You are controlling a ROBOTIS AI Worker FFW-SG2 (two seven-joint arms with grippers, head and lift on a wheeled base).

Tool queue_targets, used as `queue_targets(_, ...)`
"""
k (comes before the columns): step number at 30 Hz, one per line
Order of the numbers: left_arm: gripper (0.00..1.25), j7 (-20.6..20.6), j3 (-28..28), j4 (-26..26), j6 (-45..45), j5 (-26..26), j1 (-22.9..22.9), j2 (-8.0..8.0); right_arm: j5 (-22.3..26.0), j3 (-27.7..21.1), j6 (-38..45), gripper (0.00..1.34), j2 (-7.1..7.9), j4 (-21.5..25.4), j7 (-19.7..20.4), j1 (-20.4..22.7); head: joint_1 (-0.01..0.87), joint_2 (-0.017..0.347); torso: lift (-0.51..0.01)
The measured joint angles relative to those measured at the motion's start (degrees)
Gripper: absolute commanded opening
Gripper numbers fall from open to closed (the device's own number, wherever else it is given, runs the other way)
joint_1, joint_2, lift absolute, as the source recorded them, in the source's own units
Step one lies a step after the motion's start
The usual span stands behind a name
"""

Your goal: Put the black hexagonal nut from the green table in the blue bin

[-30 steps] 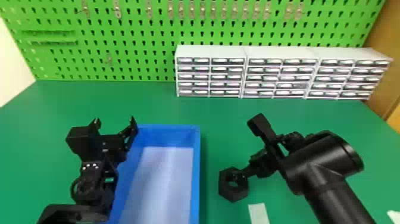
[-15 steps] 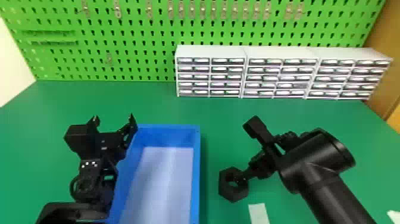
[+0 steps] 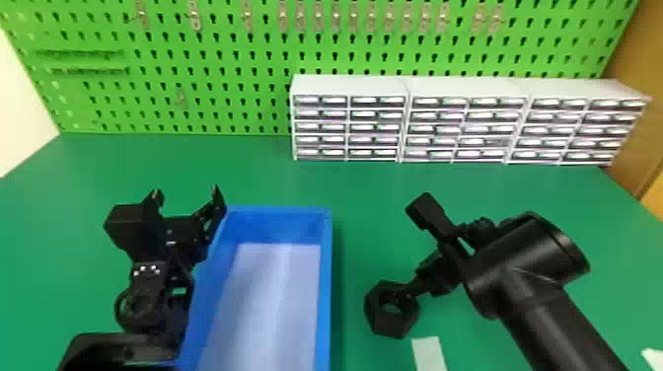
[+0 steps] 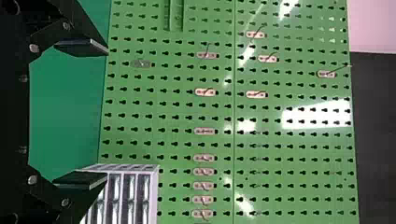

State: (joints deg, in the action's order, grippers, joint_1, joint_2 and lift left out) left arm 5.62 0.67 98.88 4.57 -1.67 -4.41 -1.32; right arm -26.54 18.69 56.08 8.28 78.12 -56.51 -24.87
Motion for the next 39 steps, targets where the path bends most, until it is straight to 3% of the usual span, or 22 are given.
queue_targets(5, 0.93, 0.0, 0.1, 0.0, 0.1, 0.0, 0.1, 0.0, 0.0, -0.1, 0.3, 0.75, 0.08, -0.2, 0.0, -0.1, 0.657, 0.057, -0.095)
queue_targets(10, 0.93, 0.0, 0.4, 0.0, 0.4, 0.0, 0.2, -0.05, 0.2, 0.2, 1.1, 0.69, 0.26, -0.4, 0.0, -0.1, 0.657, 0.057, -0.095)
queue_targets(17, 0.93, 0.0, 0.6, 0.0, 0.7, 0.0, 0.1, -0.09, 0.7, 0.3, 2.7, 0.35, 0.62, -0.4, 0.0, 0.3, 0.657, 0.057, -0.095)
queue_targets(39, 0.93, 0.0, 0.5, 0.0, 0.8, 0.2, 0.0, -0.09, 3.7, -5.9, 2.9, 0.34, 0.83, 0.4, 0.0, 1.9, 0.657, 0.057, -0.095)
